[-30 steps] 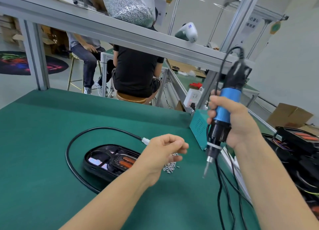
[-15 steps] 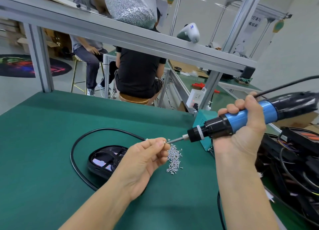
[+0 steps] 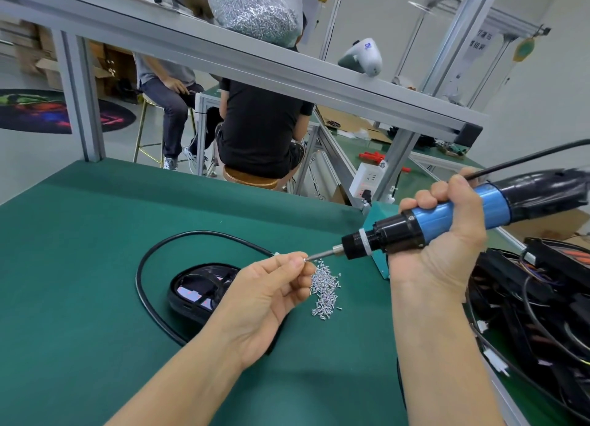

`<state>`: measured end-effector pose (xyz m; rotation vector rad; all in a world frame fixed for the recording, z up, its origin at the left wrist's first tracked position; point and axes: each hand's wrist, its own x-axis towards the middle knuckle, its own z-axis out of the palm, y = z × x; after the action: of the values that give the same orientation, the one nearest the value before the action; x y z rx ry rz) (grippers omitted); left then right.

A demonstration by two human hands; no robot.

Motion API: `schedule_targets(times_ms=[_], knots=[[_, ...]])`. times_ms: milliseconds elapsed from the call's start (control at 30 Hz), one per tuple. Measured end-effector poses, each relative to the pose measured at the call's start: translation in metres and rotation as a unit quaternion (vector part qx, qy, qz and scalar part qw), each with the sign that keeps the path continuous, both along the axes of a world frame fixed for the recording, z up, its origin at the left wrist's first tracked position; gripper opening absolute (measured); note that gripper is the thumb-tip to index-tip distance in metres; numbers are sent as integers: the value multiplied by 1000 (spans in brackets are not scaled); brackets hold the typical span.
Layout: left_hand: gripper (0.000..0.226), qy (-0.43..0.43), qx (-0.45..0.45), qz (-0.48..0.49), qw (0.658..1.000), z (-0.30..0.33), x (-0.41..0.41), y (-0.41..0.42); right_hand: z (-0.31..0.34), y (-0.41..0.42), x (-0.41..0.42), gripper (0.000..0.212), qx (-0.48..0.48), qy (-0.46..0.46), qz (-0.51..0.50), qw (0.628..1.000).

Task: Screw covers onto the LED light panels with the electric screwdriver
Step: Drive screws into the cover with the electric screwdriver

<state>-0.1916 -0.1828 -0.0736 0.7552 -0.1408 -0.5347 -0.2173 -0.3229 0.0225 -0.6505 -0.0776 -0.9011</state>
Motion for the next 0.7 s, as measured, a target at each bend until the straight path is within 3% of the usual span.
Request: schedule_targets(times_ms=[200,500,700], knots=[[17,2,-3,17,1000,0,-2,-1,-2,2,0,19,-1,1,-8,1000],[8,-76,54,163,982,-1,0,-7,-9,7,-2,25,-36,-19,-4,999],[10,-47,51,188,980,-5,10,-2,-20,7,-5,40,-60,25,68,996]])
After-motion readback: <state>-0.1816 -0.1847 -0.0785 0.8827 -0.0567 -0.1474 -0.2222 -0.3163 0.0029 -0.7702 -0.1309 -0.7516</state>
